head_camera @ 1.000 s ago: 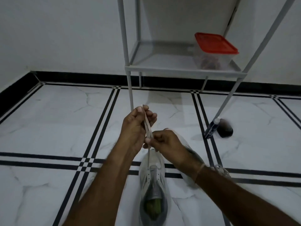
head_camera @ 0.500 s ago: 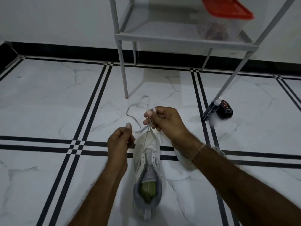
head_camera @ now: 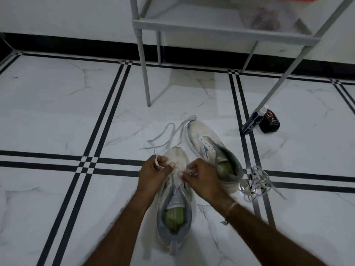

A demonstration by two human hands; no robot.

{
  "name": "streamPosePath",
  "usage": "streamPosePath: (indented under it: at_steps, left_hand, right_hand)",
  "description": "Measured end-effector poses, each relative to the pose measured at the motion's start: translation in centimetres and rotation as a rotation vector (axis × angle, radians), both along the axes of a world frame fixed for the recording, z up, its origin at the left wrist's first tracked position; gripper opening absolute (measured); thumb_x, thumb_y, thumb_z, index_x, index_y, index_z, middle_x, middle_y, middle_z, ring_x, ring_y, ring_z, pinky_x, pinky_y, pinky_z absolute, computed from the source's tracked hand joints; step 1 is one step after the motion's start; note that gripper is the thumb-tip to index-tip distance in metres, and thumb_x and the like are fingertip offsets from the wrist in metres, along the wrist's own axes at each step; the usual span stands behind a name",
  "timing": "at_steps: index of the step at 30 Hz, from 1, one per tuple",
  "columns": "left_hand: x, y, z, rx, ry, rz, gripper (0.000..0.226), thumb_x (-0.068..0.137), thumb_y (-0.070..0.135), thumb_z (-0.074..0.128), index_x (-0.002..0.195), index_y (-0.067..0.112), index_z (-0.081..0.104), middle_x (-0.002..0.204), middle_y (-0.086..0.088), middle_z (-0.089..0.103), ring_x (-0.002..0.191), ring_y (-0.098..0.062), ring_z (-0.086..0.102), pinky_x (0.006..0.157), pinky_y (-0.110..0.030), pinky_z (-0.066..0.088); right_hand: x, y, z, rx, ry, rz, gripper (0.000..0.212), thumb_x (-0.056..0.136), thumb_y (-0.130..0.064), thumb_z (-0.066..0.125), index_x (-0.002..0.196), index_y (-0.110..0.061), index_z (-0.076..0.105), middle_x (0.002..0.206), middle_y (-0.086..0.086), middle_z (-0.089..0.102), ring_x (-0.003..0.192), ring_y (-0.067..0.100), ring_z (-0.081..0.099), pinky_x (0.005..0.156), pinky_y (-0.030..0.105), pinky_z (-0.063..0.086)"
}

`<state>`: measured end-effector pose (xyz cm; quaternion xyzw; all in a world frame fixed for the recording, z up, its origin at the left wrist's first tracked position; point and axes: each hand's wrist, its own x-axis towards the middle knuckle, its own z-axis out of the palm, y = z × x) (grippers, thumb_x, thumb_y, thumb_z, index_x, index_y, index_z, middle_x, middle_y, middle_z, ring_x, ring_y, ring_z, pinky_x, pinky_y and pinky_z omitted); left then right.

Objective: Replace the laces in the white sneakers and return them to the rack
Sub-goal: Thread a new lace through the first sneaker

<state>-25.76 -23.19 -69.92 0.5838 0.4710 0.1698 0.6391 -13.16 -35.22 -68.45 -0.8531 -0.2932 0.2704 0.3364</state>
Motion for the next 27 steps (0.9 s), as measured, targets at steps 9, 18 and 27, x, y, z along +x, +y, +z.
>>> streamPosePath:
  at_steps: [9, 18, 27]
  left_hand:
    - [-1.8, -1.9, -1.3, 0.401, 0.187, 0.050, 0.019, 0.085, 0.023, 0.078, 0.072, 0.019, 0.066, 0.066, 0.005, 0.070, 0.068, -0.012, 0.067, 0.067, -0.030, 0.051]
    - [-1.9, -1.5, -0.9, 0.399, 0.293, 0.021, 0.022, 0.089, 0.038, 0.055, 0.082, 0.019, 0.061, 0.073, 0.003, 0.071, 0.074, -0.021, 0.069, 0.074, -0.043, 0.055]
    - [-1.6, -1.3, 0.3, -0.020, 0.075, 0.176, 0.018, 0.109, 0.020, 0.034, 0.102, 0.009, 0.047, 0.088, -0.013, 0.077, 0.075, -0.022, 0.076, 0.076, -0.041, 0.061]
  right_hand:
    - [-1.0, 0.7, -2.7, 0.202, 0.139, -0.161, 0.016, 0.081, -0.016, 0.084, 0.082, -0.014, 0.068, 0.069, 0.000, 0.069, 0.071, 0.020, 0.070, 0.072, 0.042, 0.060]
    - [-1.8, 0.5, -3.6, 0.233, 0.192, -0.240, 0.015, 0.084, -0.021, 0.079, 0.076, -0.019, 0.067, 0.068, -0.002, 0.069, 0.071, 0.023, 0.070, 0.073, 0.045, 0.061]
    - [-1.6, 0.2, -3.5, 0.255, 0.341, -0.299, 0.032, 0.091, -0.017, 0.074, 0.072, 0.002, 0.058, 0.074, 0.026, 0.065, 0.063, 0.022, 0.063, 0.067, 0.052, 0.062]
